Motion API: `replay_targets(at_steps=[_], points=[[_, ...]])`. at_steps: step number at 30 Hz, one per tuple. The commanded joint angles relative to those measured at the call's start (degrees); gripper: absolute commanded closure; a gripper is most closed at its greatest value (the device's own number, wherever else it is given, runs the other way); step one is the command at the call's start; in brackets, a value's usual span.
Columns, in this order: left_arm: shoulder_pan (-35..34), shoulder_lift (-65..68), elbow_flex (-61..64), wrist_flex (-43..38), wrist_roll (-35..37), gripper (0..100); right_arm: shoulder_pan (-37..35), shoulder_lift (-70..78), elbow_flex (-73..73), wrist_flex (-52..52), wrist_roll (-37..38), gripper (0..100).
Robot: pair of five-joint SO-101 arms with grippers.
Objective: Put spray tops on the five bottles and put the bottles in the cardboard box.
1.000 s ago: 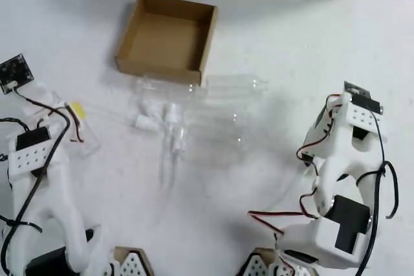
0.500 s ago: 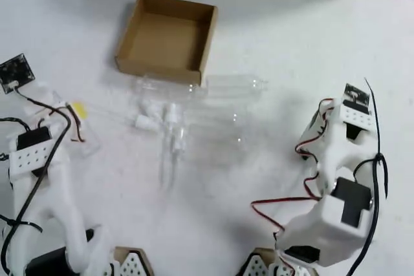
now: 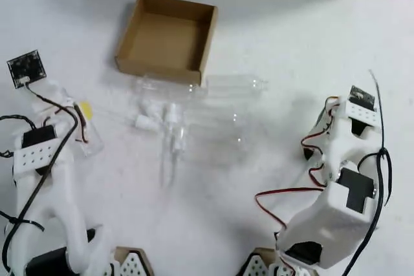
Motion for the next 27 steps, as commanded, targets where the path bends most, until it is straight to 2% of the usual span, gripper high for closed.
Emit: replay_targets(at_steps=[1,7,12,16,22,27], points=[[0.75,-0.48,-0.62,-1.41,-0.53,89,-0.48,-4.35,-3.6,5.67,4.04,98.1],[7.08,-4.79,-2.46,0.88,-0.44,89,-0.66,-20.18,-4.31,14.2,5.63,98.1],[16.31,-19.56,-2.81,3.16,-0.88,89,-0.48,-37.05,-3.96,17.19,9.67,98.1],[26.42,-31.52,-2.73,3.16,-0.88,89,-0.84,-46.99,-3.25,16.57,9.49,97.8],[40.92,-43.03,0.18,3.08,-0.97,89,-1.63,-60.88,-3.96,4.79,9.93,97.8],[48.57,-50.95,7.38,2.99,-1.67,89,-5.14,-70.11,-2.9,-7.96,9.93,97.8]])
